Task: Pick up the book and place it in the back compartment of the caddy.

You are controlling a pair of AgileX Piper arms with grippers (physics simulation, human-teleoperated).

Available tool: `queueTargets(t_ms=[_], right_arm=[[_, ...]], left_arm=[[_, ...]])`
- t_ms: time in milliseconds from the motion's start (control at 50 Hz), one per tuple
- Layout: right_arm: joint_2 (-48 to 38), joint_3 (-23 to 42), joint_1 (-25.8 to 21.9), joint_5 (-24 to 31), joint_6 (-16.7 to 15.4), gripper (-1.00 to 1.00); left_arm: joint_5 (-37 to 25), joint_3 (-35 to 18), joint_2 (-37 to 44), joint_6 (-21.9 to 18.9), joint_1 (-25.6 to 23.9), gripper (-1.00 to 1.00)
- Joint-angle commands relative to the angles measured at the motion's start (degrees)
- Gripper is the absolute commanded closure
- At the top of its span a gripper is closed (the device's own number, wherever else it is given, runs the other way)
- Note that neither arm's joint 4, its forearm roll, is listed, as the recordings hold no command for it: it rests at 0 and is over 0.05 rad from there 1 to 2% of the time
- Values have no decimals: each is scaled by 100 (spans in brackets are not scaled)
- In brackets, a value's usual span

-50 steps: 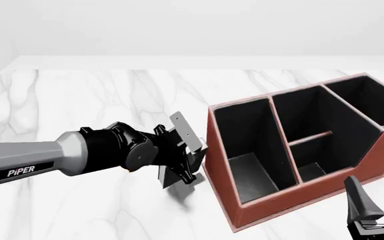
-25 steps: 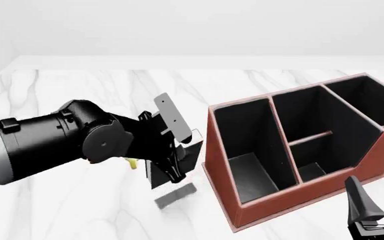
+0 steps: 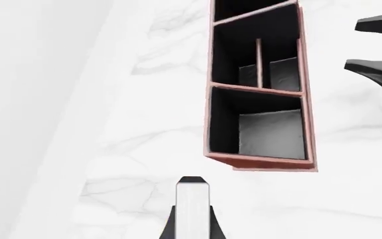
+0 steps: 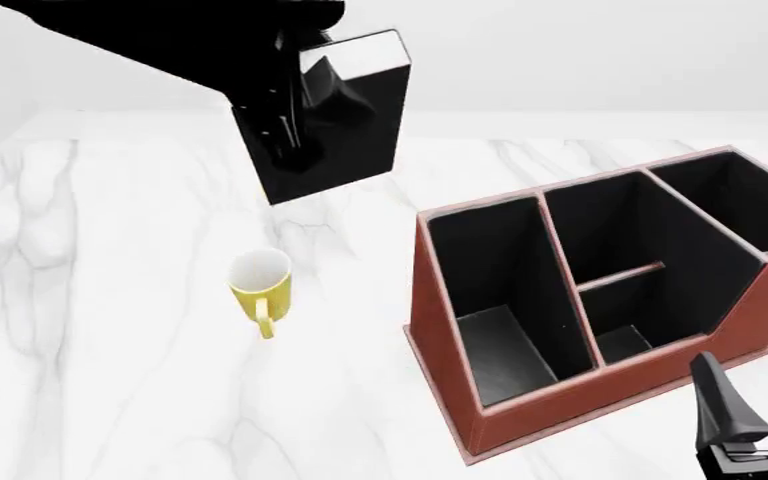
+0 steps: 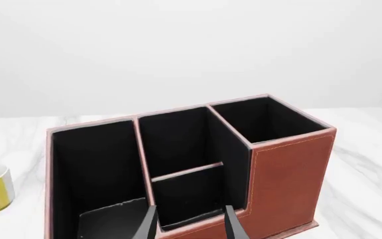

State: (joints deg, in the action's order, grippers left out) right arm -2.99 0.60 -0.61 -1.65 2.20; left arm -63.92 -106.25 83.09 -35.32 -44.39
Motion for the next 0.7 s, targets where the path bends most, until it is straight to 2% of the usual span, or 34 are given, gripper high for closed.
queueTargets(t_ms=[20, 100, 120, 160, 180, 260, 380, 400, 420, 520, 580, 600, 700], right_arm=[[39, 5, 3, 35, -5, -100], [13, 1, 6, 11, 2, -100], [0, 1, 9, -1, 3, -100], [-16, -6, 1, -24, -2, -100], [-6, -8, 0, -17, 0, -100], [79, 8, -1, 71, -5, -100], [106, 12, -2, 90, -17, -100], [105, 6, 3, 82, -14, -100], [104, 6, 1, 84, -14, -100], [58, -15, -4, 25, 4, -100], [57, 3, -6, 43, 9, -100], [48, 1, -10, 29, 10, -100], [105, 5, -15, 84, 11, -100]], left_arm=[[-597, -2177, 866, -580, -351, 100], [-597, -2790, 1168, -402, -679, 100], [-597, -2858, 1211, -465, -712, 100], [-597, -3080, 1335, -298, -921, 100], [-597, -3196, 1408, -354, -976, 100], [-597, -3780, 1728, -80, -1296, 100], [-597, -4439, 2320, 81, -1467, 100], [-596, -4709, 2567, 260, -1584, 100], [-596, -4718, 2677, 105, -1541, 100], [-585, -5373, 3260, 316, -1691, 100], [-532, -5539, 3515, 279, -1704, 100], [-386, -5574, 3661, 409, -1800, 100], [-62, -5578, 4031, 494, -1857, 100]])
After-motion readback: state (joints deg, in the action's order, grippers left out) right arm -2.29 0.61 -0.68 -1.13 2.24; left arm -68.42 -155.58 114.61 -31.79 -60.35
